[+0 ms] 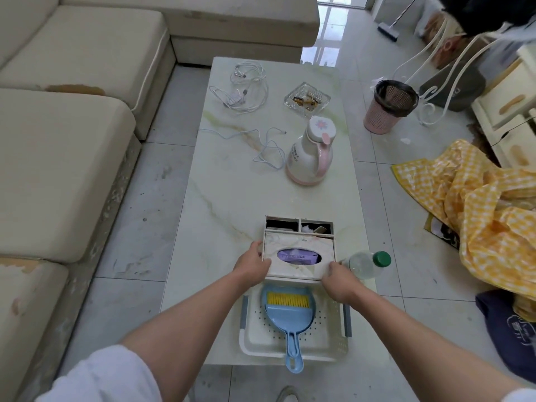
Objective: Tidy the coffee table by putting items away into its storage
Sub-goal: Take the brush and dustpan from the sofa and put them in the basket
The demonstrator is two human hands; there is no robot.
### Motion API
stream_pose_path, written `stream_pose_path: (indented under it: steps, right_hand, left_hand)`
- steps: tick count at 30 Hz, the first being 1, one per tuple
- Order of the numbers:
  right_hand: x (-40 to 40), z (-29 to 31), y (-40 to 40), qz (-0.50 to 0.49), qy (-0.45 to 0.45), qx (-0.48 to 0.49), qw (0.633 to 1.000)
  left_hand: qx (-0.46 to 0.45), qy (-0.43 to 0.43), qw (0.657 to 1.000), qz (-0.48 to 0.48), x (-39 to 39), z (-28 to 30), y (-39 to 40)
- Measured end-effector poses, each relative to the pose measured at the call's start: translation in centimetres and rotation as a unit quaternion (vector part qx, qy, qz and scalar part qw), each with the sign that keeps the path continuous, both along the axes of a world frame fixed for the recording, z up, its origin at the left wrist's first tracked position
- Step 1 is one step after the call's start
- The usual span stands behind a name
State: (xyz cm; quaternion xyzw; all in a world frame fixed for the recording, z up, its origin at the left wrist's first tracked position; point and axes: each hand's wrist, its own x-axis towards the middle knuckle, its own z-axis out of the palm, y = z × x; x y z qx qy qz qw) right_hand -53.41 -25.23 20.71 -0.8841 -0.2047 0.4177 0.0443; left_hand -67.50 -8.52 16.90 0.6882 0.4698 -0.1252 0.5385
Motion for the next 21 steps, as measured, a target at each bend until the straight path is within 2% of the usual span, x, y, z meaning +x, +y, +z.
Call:
stream_pose_path:
  steps: [4,12,18,21]
  right_hand:
    - [0.0,2.7,2.2,-0.027,0.005,0.021,0.999]
    - [-1.8,9.6,13.0,-0.076,-0.05,0.1,0.991]
    - [-7.9,14.0,24.3,-0.027,-0.025,0.118,0.992]
    - [-8.1,15.7,29.1,-0.026,-0.032,0.129,0.991]
  left_hand:
    - [0.014,-0.011,1.0,0.019,0.7,3.3,3.1]
    - [0.013,-0.061,0.997,-0.042,-3.8,13.1,14.7]
    - [0.088,-0.072,0.992,-0.054,-9.3,21.0,26.1]
    - [0.126,-0.05,0.988,-0.071,-9.9,23.3,31.0]
